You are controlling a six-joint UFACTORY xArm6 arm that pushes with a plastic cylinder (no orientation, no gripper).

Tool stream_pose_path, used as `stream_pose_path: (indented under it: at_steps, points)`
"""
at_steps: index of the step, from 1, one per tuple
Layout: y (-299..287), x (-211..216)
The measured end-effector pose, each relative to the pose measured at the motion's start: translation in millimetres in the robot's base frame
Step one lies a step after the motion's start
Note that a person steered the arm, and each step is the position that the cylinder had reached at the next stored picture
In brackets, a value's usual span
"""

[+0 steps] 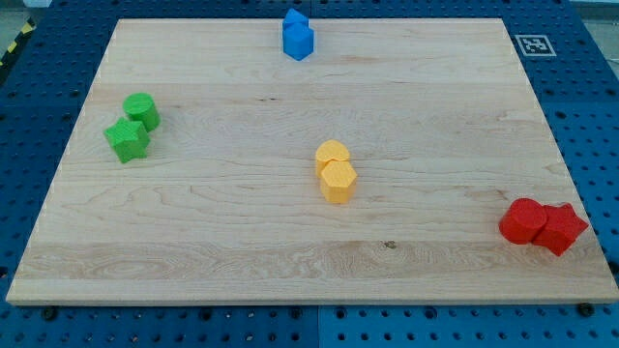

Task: Move the red star to the left side

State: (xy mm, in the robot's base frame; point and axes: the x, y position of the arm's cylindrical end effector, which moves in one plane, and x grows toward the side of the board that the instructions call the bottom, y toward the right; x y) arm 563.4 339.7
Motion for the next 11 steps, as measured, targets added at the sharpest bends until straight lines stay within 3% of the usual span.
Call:
stream_pose_path:
  at_steps: [2,6,11]
  points:
    - [-5,1]
    - [-116,3]
    - [-133,3]
